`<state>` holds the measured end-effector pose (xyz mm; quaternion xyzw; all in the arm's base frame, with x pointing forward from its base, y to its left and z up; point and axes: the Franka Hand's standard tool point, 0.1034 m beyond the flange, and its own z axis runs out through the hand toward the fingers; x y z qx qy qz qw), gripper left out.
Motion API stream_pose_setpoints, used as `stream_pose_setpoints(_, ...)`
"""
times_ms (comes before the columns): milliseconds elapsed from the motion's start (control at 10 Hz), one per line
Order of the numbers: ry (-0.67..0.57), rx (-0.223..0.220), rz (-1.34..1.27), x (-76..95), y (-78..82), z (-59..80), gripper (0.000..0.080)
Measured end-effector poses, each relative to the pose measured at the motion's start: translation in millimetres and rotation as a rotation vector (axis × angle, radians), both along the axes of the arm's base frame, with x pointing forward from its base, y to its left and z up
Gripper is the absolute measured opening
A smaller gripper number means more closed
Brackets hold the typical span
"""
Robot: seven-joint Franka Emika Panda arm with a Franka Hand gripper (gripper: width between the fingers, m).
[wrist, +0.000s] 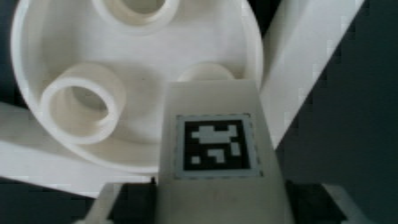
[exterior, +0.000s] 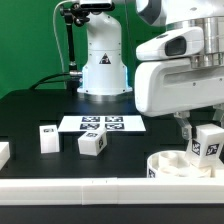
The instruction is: Assemble stool
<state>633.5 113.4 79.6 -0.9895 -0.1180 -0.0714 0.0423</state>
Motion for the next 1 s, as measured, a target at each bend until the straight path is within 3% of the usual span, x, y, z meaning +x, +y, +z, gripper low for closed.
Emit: stream_pose_setpoints(1000,0.042,0.112,-0.725,-4.9,-2.0,-2.4,0.0346)
